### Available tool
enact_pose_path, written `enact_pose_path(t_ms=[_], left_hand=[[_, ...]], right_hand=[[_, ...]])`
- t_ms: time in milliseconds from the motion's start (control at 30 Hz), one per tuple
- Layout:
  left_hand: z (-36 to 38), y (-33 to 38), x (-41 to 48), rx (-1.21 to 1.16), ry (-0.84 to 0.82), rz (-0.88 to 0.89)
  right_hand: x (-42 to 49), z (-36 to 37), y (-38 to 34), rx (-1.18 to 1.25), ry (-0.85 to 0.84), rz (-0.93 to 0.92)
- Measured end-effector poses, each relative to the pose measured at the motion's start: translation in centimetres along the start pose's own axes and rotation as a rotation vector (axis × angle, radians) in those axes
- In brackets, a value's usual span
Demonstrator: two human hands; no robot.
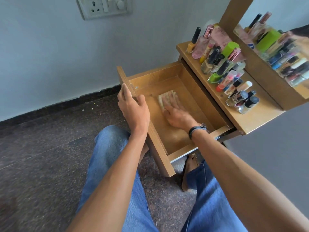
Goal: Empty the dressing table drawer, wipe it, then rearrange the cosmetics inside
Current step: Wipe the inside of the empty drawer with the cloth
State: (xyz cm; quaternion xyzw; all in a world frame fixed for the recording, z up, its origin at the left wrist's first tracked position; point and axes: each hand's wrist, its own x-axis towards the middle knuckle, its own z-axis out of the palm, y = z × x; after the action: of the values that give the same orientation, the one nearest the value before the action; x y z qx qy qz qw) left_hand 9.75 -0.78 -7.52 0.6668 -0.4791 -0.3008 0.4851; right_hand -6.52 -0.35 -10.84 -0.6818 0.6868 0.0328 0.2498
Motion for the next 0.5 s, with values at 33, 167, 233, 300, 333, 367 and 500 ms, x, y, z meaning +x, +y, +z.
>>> enact_pose_path(t_ms=[33,167,233,300,333,367,500], left_hand=[[0.0,-0.1,0.1,0.001,0.002,0.002],[0.0,-0.2,0.0,0.017,-0.004,0.012],[-0.1,-0.2,0.0,0.025,-0.003,0.017],[-0.2,-0.2,0.0,0.034,-0.009,0.022],[-0.2,-0.2,0.0,0.038,-0.013,0.023],[-0.3,-0.1,0.0,0.037,-0.016,0.022],[-0.3,0.0,0.1,0.041,-0.027,0.023]], right_hand=[[-0.3,0.7,-1.0,-0.024,-0.004,-0.05],[-1.2,3.4,-3.7,-0.068,0.015,-0.163],[-1.3,3.4,-3.6,-0.065,-0.021,-0.157],[-1.8,2.5,-3.2,-0.048,-0.041,-0.169],[-1.9,2.3,-2.8,-0.013,-0.035,-0.188],[-2.0,1.9,-2.2,-0.029,-0.043,-0.218],[-1.8,-1.0,1.4,-0.124,-0.031,-0.106]])
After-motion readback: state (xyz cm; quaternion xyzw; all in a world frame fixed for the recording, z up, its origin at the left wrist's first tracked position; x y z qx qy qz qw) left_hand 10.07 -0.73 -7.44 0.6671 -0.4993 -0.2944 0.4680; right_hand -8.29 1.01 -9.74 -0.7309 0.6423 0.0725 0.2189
